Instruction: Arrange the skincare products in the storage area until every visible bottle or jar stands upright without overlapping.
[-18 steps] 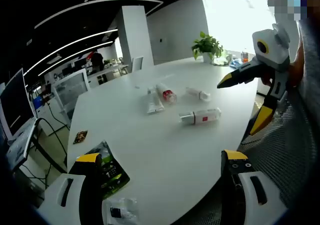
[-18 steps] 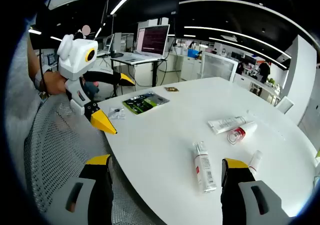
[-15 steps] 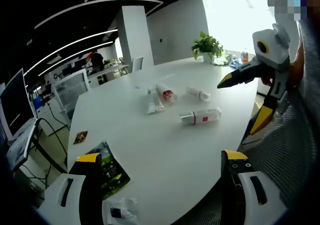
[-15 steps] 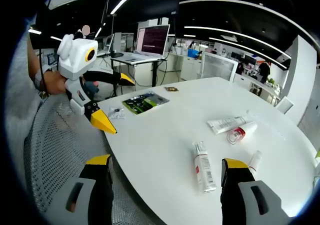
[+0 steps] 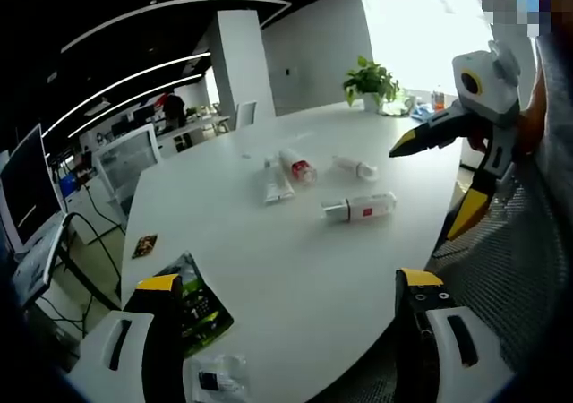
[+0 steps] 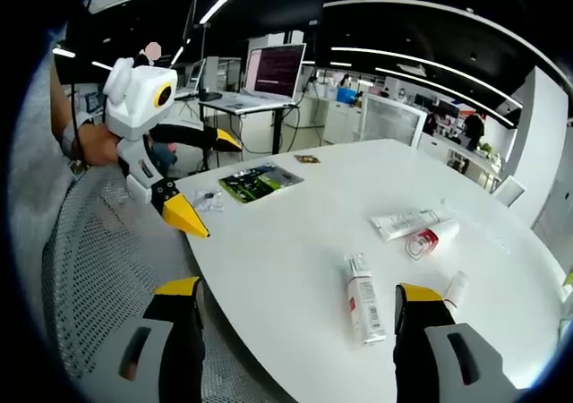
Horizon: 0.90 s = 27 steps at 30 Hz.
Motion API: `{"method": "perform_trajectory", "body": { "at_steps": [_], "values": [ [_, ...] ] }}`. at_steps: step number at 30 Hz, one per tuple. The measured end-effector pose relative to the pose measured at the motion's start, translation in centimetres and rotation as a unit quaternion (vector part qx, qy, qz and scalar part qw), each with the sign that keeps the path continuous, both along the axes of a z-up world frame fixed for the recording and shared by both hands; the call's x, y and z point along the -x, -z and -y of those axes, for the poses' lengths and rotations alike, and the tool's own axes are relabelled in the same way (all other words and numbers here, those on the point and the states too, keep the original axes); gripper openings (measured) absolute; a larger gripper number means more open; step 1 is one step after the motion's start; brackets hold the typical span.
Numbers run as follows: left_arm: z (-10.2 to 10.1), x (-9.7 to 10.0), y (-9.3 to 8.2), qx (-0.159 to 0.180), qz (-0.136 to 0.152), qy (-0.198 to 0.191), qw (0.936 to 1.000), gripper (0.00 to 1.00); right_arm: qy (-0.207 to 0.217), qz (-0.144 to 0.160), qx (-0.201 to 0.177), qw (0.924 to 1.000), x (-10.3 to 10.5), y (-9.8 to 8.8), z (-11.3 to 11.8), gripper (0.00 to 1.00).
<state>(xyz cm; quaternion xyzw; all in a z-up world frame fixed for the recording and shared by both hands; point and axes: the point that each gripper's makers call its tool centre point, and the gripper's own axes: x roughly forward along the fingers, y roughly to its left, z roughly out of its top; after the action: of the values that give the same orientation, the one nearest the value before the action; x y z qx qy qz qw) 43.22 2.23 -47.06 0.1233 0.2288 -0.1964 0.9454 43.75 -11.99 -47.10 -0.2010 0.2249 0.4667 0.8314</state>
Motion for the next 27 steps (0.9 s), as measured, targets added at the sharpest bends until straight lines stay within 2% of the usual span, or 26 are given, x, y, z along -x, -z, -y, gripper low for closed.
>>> {"method": "perform_trajectory", "body": {
  "at_steps": [27],
  "values": [
    [0.17, 0.03, 0.54, -0.007, -0.011, 0.006, 0.9999, 0.95, 0.007, -0.009, 0.005, 0.9999, -0.26, 0.35, 0.30, 0.85]
  ]
}}
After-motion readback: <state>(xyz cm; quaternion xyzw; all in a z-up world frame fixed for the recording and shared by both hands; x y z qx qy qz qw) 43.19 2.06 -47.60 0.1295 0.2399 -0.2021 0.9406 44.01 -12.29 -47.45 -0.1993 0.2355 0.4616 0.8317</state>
